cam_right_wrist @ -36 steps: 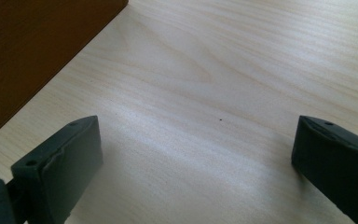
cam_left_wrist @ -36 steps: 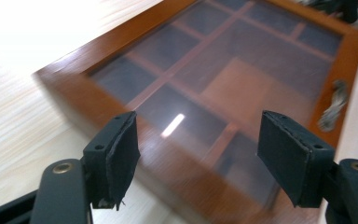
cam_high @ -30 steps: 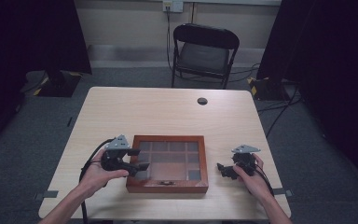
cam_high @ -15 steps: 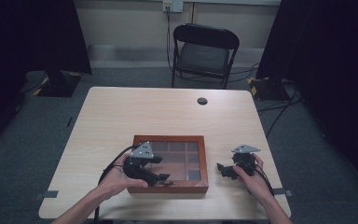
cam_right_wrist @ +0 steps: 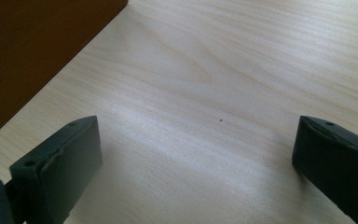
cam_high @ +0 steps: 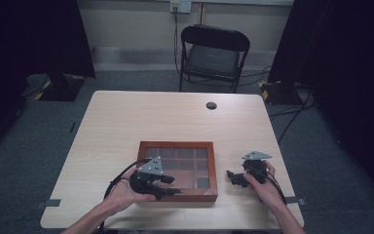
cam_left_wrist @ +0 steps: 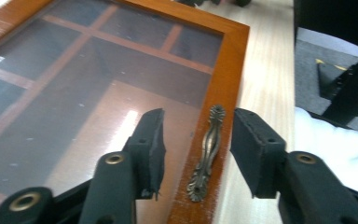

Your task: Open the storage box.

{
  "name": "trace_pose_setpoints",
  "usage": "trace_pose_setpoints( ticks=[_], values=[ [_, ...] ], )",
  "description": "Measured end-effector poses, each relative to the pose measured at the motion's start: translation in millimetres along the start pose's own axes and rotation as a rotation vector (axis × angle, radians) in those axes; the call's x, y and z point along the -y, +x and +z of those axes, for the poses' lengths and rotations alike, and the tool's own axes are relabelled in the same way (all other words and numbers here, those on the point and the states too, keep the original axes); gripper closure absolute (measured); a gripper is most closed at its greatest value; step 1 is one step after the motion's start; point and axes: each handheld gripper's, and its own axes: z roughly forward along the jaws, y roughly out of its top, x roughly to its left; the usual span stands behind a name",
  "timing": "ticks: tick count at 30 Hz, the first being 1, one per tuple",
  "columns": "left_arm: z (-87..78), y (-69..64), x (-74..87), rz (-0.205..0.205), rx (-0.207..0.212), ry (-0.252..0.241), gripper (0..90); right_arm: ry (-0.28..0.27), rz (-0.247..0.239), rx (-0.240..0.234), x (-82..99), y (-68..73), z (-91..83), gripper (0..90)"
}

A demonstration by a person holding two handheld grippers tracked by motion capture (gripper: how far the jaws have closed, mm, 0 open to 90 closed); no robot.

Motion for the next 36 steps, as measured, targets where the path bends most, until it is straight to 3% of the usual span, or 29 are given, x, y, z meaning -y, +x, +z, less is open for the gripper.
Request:
trace_pose_setpoints(
  ticks=[3,4,6,9,10,17,19,24,36],
  values=[
    [3.1,-1.7,-0.2,0.031,0.008,0.046,60.0,0.0,-0.001,0.0,0.0,-0.1,0.0,0.5],
    [4.1,-2.0,0.0,0.022,0.0,0.056,62.0,0.0,0.0,0.0,0.0,0.0,0.0,0.5],
    [4.5,-2.1,-1.0,0.034,0.011,0.049,67.1,0.0,-0.001,-0.001,-0.1,-0.1,0.0,0.5],
    [4.8,0.1,0.1,0.006,0.019,0.039,72.1,0.0,-0.001,-0.001,0.0,-0.1,0.1,0.5],
    [3.6,0.3,-0.1,0.01,0.018,0.052,72.3,0.0,-0.001,-0.001,0.0,-0.1,0.1,0.5],
    [5.2,-3.7,3.0,-0.003,-0.015,0.019,70.5,-0.001,-0.002,-0.001,0.0,-0.1,0.1,0.5],
    [5.4,-2.4,3.0,-0.01,-0.004,0.017,69.1,0.0,-0.002,-0.001,0.0,-0.1,0.1,0.5],
    [5.7,-2.3,2.1,0.008,0.009,0.014,72.9,0.0,-0.002,-0.002,-0.1,-0.2,0.1,0.5],
    [5.6,-6.6,0.6,0.045,-0.017,0.023,73.5,-0.002,-0.006,-0.004,-0.2,-0.4,0.4,0.5]
  ],
)
